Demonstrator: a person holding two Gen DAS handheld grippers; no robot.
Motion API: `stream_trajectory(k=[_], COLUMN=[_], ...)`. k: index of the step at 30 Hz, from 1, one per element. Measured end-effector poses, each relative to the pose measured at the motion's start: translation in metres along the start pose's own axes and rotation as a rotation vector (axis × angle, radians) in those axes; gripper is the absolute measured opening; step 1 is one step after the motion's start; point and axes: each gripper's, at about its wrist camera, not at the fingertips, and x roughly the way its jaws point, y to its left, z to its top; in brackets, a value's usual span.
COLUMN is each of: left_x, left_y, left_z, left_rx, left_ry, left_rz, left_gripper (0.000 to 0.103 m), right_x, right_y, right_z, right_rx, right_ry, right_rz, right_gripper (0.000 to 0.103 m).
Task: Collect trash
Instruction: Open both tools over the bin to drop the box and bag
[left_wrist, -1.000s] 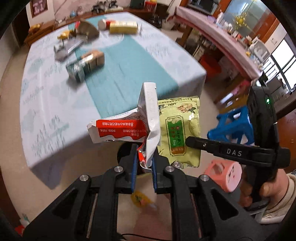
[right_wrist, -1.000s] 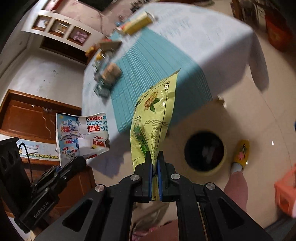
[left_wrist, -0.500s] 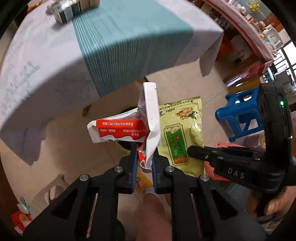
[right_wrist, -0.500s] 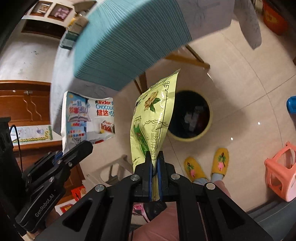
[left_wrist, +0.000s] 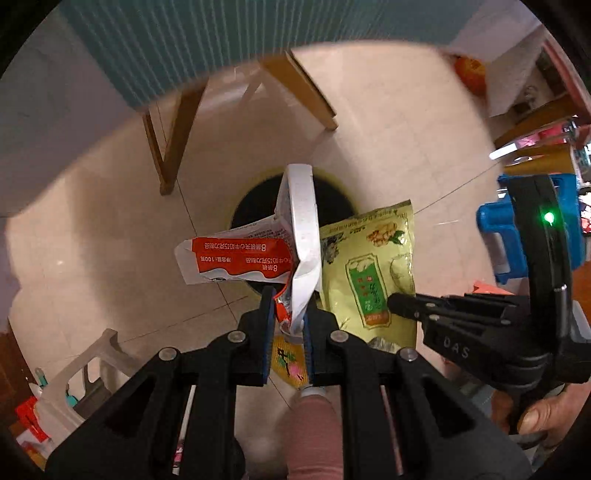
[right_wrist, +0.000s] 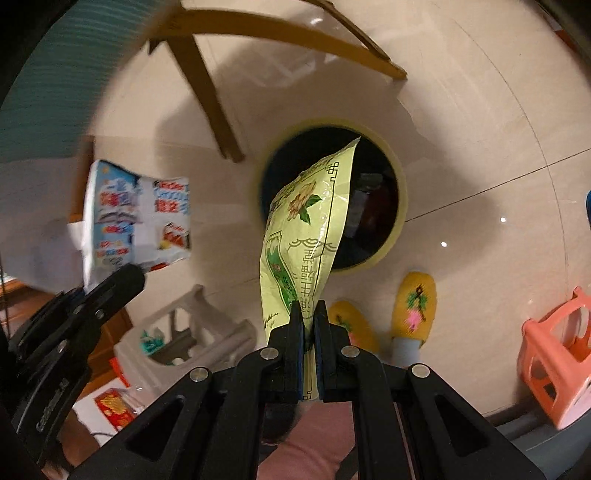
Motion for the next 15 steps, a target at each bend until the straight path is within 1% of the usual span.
stream_trajectory(k=[2,5,9,11,12,13,14,15], left_x=[0.029,0.06,0.091,0.103,0.108,0.111,0.114,0.115], left_y=[0.0,-0.008,-0.024,-0.03,-0.035,-0.036,-0.036,-0.032], left_z=[0.006,0.016,0.027,0.031,0.03,0.031,0.032,0.03], left_rx=[-0.001,0.007,0.044,0.064,0.068,0.069,0.068,0.062], left_ry=[0.021,0.041,0.063,0.073,0.076,0.077,0.08,0.078], left_rz=[0.004,0.008,0.036,0.057,0.063,0.071,0.084,0.104], left_gripper=[0.011,0.011,0.011,0.012,0.012,0.019,0.035,0.043], right_x=[0.02,0.05,0.078,0.086,0.087,0.086,0.085,0.083], right_y=[-0.007,-0.014,-0.022,-0.021,-0.021,-0.022,-0.023,-0.023], right_z=[0.016,0.034,0.055,0.063,0.065,0.066,0.068,0.07], right_rx=[-0.008,-0.027,-0.048,-0.061,-0.067,-0.075,-0.08,-0.085], right_ry=[0.011,0.028,0.049,0.054,0.047,0.037,0.026,0.009], right_rz=[-0.022,-0.062,-0.097,-0.103,-0.114,-0.115,-0.115,-0.122], right_gripper=[0.005,0.005,0.005,0.014,0.022,0.034,0.04,0.048])
